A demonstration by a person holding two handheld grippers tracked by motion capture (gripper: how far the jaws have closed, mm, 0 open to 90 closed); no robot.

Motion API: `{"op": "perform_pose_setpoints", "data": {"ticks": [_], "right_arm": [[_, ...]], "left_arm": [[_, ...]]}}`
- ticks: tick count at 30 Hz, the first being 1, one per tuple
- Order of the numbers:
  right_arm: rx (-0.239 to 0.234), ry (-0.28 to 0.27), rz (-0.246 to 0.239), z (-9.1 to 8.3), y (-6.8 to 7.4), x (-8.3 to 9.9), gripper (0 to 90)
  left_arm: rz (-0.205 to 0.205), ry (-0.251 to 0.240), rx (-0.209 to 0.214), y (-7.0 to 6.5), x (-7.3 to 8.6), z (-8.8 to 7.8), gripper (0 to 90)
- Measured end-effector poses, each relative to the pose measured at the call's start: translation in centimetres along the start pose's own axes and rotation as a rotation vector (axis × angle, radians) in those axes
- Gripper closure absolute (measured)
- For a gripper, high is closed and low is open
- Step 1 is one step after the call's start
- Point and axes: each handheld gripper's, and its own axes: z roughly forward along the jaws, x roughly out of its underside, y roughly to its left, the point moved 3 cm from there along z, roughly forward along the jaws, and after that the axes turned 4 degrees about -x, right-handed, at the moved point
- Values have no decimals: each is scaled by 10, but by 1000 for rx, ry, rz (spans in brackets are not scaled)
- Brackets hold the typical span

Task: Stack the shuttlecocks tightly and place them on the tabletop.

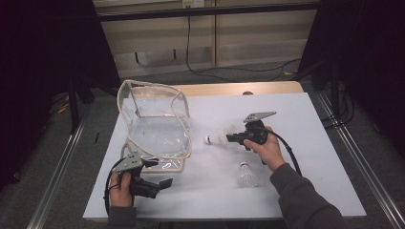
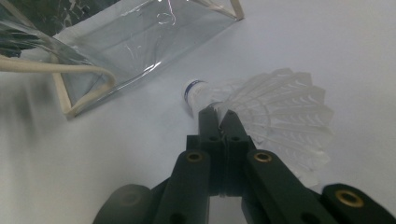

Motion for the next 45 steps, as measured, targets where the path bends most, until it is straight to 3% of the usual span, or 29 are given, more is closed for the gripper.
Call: {"op": "perform_pose_setpoints", "data": {"ticks": [13,18,22,33,45], "right_arm": [[14,68,-1,2,-2,5,826],[27,113,-9,0,-4,8,841],[10,138,-13,1,-3,11,889],[-24,100,-3,5,2,8,900],[-16,105,-25,9,5,6,900]], "left_arm": [[-3,2,0,0,0,1,34],[-4,2,-1,0,0,1,34],[-3,2,0,-1,0,2,32],[-1,0,1,-1,0,2,31],[-2,0,-1,-1,0,2,31]]}}
